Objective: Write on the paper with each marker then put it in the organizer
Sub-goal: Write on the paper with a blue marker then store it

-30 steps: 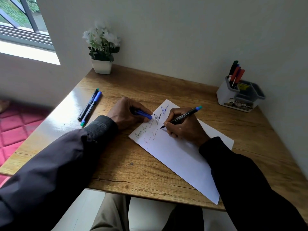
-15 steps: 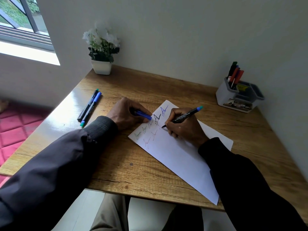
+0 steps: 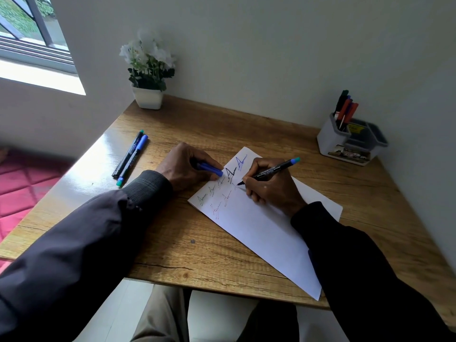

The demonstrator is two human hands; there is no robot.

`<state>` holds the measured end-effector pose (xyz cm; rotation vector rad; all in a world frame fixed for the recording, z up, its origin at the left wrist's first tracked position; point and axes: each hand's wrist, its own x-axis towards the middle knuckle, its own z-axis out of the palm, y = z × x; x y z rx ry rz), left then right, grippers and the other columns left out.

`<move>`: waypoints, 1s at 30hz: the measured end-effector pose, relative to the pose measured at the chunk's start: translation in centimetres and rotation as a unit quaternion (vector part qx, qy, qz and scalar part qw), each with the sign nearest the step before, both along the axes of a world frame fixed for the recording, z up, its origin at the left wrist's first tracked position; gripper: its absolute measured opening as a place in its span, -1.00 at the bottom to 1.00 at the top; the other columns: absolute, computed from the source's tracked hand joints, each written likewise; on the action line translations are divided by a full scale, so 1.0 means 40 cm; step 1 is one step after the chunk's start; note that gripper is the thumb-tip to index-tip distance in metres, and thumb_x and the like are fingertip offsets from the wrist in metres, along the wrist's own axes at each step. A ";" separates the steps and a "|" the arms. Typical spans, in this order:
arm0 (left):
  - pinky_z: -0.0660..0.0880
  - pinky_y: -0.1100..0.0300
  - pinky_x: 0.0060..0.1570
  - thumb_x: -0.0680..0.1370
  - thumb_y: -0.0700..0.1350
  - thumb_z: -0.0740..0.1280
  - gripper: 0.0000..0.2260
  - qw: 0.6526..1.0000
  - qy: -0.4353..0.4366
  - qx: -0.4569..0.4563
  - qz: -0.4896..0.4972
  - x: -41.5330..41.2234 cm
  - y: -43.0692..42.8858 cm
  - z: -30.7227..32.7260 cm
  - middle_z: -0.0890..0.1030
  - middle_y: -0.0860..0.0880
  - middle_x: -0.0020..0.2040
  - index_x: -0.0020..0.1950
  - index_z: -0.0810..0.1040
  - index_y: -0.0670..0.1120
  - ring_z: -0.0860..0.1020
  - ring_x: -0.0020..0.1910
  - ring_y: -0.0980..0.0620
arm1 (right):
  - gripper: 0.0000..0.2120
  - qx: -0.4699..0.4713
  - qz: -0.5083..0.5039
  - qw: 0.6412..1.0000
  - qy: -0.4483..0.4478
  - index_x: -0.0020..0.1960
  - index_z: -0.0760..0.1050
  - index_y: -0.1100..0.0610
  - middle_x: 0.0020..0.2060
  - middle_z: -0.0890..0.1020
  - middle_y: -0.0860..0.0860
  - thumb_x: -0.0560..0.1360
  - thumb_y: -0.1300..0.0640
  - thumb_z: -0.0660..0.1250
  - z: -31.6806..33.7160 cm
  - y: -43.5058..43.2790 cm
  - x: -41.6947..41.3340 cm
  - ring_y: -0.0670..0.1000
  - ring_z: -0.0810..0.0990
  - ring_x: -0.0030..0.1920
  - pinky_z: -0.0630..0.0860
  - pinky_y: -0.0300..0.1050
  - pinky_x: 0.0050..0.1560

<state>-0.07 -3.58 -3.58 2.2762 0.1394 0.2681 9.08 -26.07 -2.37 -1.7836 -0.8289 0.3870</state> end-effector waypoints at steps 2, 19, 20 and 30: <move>0.61 0.37 -0.05 0.48 -0.15 0.52 -0.81 1.000 0.001 0.002 -0.001 0.000 -0.001 -0.002 0.70 0.05 0.11 0.08 0.73 -0.01 0.63 -0.08 0.22 | -0.82 -0.002 -0.002 1.000 0.001 -0.22 0.51 0.26 -0.45 0.62 0.10 0.52 0.42 0.40 0.000 -0.001 0.000 -0.03 0.55 -0.53 0.43 -0.26 -0.53; 0.58 0.41 -0.01 0.48 -0.18 0.51 -0.80 1.000 0.000 -0.005 -0.009 0.000 0.002 -0.001 0.69 0.01 0.12 0.09 0.72 -0.05 0.63 -0.03 0.21 | -0.87 -0.021 -0.018 1.000 -0.014 -0.20 0.51 0.35 -0.44 0.61 0.14 0.51 0.41 0.41 -0.001 -0.001 0.002 -0.04 0.55 -0.54 0.43 -0.26 -0.54; 0.58 0.42 -0.02 0.48 -0.19 0.51 -0.80 1.000 -0.001 -0.005 -0.009 -0.001 0.001 0.000 0.69 0.01 0.12 0.09 0.72 -0.06 0.63 -0.03 0.22 | -0.87 -0.022 -0.021 0.999 -0.014 -0.19 0.51 0.36 -0.43 0.61 0.16 0.51 0.40 0.41 -0.002 -0.001 0.003 -0.03 0.56 -0.54 0.44 -0.25 -0.54; 0.58 0.44 -0.09 0.48 -0.17 0.51 -0.81 1.000 0.002 -0.001 -0.003 0.000 0.000 -0.001 0.70 0.01 0.12 0.09 0.72 -0.04 0.63 -0.06 0.22 | -0.85 -0.021 -0.047 0.999 -0.004 -0.20 0.52 0.26 -0.41 0.63 0.20 0.52 0.38 0.42 -0.009 0.006 0.009 0.03 0.56 -0.52 0.46 -0.18 -0.54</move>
